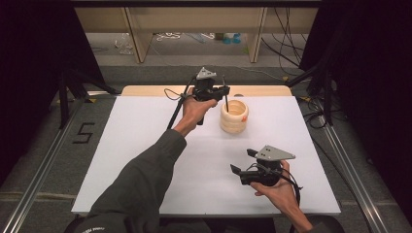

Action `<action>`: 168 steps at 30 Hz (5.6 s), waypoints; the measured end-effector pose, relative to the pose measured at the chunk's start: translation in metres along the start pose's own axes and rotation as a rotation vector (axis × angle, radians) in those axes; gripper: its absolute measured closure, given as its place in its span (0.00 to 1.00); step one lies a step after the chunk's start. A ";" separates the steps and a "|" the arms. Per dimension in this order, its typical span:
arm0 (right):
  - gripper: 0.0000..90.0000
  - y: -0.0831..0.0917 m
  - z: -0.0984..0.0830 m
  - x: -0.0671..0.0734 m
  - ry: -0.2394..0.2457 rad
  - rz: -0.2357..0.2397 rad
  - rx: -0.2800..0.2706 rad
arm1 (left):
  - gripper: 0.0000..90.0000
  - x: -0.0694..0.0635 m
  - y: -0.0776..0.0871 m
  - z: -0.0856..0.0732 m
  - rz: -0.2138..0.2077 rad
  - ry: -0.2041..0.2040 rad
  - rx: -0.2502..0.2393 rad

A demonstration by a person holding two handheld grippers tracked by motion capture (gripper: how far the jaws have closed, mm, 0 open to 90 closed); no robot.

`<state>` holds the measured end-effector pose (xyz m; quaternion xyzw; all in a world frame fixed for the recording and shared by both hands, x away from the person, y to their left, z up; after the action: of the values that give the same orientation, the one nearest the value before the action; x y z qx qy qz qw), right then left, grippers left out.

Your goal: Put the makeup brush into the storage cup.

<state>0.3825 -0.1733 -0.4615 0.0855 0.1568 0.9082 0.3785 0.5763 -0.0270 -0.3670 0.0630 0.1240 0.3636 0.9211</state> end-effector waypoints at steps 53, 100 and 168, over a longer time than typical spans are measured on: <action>0.21 0.000 0.001 0.001 0.007 0.012 -0.003 | 0.94 0.008 -0.032 -0.030 0.039 0.034 0.048; 0.20 0.004 0.009 -0.003 -0.016 -0.009 -0.082 | 0.31 0.013 0.059 -0.019 -0.008 0.041 0.008; 0.19 0.011 0.018 -0.013 -0.026 -0.043 -0.162 | 0.25 -0.016 0.169 -0.091 -0.052 -0.059 -0.030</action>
<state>0.3894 -0.1856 -0.4411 0.0630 0.0794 0.9084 0.4057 0.4296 0.0872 -0.4167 0.0566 0.0929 0.3396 0.9343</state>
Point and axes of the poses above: each handheld gripper's, and its own axes: y roughly backward along the jaws, z roughly out of its top, x roughly to its left, the point moved 5 cm from there along -y, roughly forward along the jaws, and after that the axes turned 7 degrees about -x, right-handed, at the moved point
